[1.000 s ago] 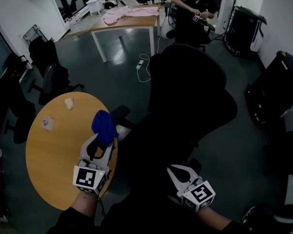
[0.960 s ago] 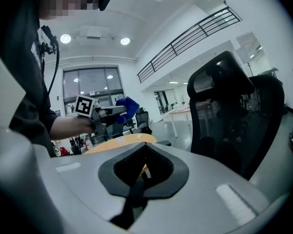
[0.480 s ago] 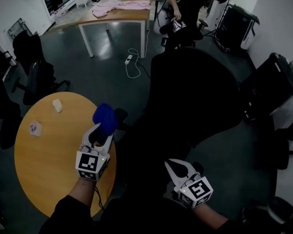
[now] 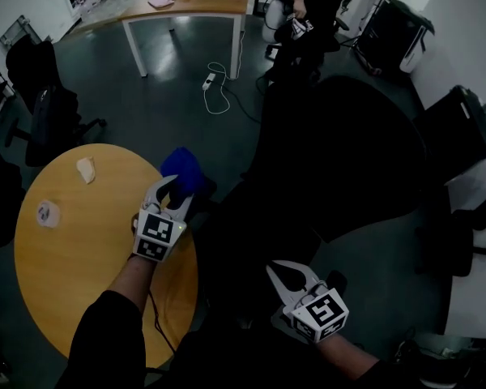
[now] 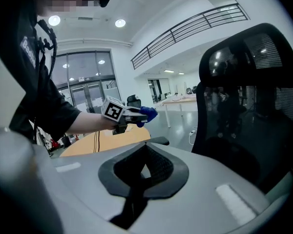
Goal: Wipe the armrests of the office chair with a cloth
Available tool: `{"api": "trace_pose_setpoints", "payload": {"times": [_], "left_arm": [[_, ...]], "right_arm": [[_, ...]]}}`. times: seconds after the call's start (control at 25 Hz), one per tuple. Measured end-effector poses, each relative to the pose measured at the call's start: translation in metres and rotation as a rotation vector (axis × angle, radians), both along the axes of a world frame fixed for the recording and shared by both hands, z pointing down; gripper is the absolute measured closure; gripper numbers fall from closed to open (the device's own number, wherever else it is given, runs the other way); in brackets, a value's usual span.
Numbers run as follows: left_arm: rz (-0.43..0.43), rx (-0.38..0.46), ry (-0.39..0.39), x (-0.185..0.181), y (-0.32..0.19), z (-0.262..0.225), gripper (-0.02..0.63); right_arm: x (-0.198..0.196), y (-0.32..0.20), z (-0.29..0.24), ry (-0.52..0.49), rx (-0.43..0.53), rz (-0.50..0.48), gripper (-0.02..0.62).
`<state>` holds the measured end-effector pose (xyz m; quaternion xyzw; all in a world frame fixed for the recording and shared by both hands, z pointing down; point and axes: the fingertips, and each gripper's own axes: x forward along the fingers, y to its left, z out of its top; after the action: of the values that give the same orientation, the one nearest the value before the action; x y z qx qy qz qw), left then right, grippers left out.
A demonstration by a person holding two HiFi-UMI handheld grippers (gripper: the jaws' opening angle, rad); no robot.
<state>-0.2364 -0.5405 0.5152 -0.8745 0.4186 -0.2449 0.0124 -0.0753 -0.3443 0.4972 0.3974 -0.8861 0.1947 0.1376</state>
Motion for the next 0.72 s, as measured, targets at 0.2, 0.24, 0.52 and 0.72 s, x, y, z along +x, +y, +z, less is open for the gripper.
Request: {"api": "trace_pose_setpoints", "payload": {"times": [0.2, 0.24, 0.52, 0.72], "left_arm": [[0.094, -0.107, -0.08, 0.008, -0.036, 0.059, 0.446], [0.109, -0.124, -0.097, 0.01, -0.043, 0.069, 0.446], [0.156, -0.205, -0.186, 0.026, -0.069, 0.121, 0.446], [0.134, -0.231, -0.19, 0.017, -0.066, 0.136, 0.446]], "right_arm": [[-0.004, 0.004, 0.014, 0.032, -0.059, -0.011, 0.591], [-0.003, 0.005, 0.016, 0.038, -0.067, -0.011, 0.591], [0.006, 0.011, 0.035, 0.069, -0.127, 0.01, 0.591], [0.008, 0.01, 0.035, 0.07, -0.133, 0.012, 0.591]]}}
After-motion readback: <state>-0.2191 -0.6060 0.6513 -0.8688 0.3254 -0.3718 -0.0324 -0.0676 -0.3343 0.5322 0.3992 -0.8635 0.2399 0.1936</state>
